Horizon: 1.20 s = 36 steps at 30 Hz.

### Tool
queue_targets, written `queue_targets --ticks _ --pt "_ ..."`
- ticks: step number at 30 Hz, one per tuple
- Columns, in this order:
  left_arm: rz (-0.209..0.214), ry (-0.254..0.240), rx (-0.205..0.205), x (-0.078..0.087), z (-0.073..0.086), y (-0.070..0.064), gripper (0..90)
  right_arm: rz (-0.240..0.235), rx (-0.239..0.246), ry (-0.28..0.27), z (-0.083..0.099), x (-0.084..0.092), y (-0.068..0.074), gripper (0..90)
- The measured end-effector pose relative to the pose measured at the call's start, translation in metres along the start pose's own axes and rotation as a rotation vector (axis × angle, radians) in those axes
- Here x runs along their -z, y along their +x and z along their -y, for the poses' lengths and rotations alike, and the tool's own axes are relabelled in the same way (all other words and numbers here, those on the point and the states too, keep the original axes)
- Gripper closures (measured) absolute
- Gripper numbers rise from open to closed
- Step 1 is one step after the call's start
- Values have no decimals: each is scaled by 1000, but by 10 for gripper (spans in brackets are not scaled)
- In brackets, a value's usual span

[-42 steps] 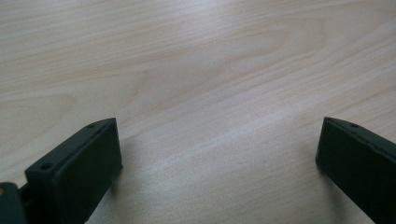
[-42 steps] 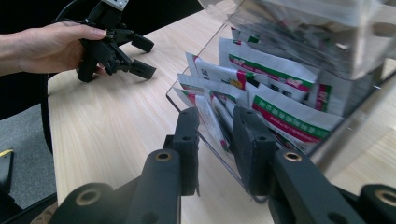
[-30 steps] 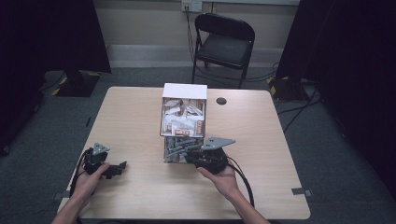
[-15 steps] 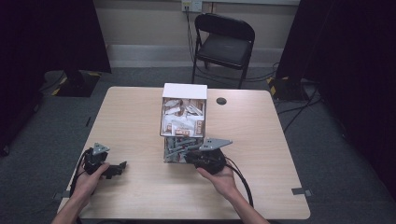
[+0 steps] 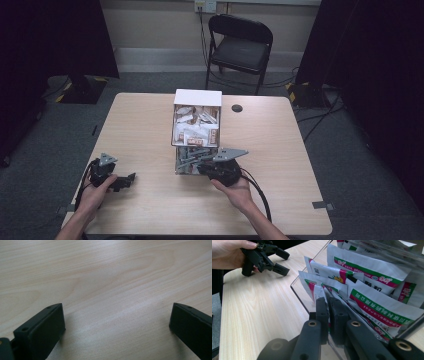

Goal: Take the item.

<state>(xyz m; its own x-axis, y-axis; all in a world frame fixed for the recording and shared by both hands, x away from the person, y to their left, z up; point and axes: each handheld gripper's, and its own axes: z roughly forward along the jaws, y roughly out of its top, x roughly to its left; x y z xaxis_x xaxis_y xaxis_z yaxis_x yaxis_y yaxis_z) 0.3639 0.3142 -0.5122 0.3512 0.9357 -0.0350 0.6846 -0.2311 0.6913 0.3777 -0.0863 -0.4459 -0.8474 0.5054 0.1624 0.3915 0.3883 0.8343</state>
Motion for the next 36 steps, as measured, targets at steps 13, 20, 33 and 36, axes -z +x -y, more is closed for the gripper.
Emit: queue_targets --ticks 13,20,33,36 --pt "0 0 0 0 0 0 0 -1 1 7 0 -1 -3 885" --pt "0 0 0 0 0 0 0 -7 -2 -5 -1 0 -3 891" --pt "1 0 1 0 0 0 0 -13 -8 -33 -5 7 -4 893" --pt "1 0 0 0 0 0 0 -14 -8 -37 -6 8 -4 895"
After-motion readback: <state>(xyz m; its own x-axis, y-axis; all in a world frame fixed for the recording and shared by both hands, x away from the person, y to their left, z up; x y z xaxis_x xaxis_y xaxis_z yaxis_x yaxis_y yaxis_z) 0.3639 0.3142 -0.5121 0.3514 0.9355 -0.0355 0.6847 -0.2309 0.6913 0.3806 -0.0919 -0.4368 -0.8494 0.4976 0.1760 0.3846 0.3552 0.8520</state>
